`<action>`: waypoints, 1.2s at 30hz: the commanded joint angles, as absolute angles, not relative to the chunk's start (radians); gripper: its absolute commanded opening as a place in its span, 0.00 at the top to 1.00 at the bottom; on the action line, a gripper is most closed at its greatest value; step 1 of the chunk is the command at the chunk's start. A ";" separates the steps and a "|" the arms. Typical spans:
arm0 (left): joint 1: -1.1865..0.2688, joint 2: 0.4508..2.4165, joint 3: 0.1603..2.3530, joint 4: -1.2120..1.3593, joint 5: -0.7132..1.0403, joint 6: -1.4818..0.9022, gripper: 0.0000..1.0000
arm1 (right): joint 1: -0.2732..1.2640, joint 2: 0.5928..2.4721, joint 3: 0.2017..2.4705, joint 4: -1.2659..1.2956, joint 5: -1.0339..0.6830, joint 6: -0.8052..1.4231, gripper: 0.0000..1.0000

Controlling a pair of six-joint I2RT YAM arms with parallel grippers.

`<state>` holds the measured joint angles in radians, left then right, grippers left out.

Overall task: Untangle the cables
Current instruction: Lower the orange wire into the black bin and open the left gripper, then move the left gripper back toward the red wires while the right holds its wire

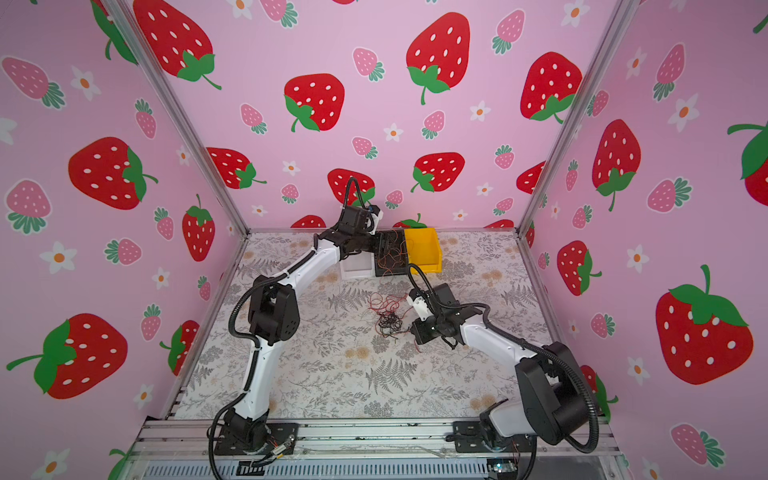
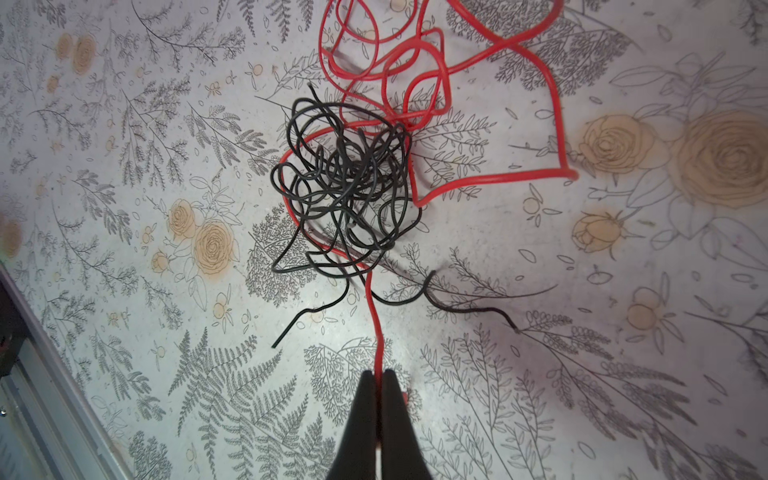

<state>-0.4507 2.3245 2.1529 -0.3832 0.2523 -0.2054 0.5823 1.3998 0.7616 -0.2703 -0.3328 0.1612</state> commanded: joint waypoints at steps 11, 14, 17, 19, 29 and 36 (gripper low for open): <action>-0.433 1.801 1.706 -0.510 0.315 0.012 0.28 | 0.578 1.313 0.796 -0.282 -0.238 0.159 1.00; -0.439 1.707 1.507 -0.506 0.382 0.017 0.33 | 0.578 1.302 0.799 -0.288 -0.223 0.159 1.00; -0.459 1.699 1.387 -0.501 0.410 0.002 0.40 | 0.578 1.304 0.805 -0.307 -0.197 0.154 1.00; -0.472 1.731 1.361 -0.499 0.411 0.000 0.43 | 0.578 1.306 0.813 -0.327 -0.176 0.150 1.00; -0.490 1.985 1.513 -0.539 0.452 -0.024 0.41 | 0.586 1.292 0.764 -0.370 -0.161 0.170 1.00; -0.506 2.098 1.596 -0.531 0.418 -0.058 0.41 | 0.585 1.338 0.775 -0.362 -0.181 0.155 1.00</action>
<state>-0.4965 2.0640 1.5387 -0.5236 0.4145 -0.0444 0.5827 1.3216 0.7753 -0.3458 -0.1741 0.1593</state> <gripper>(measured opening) 0.597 0.057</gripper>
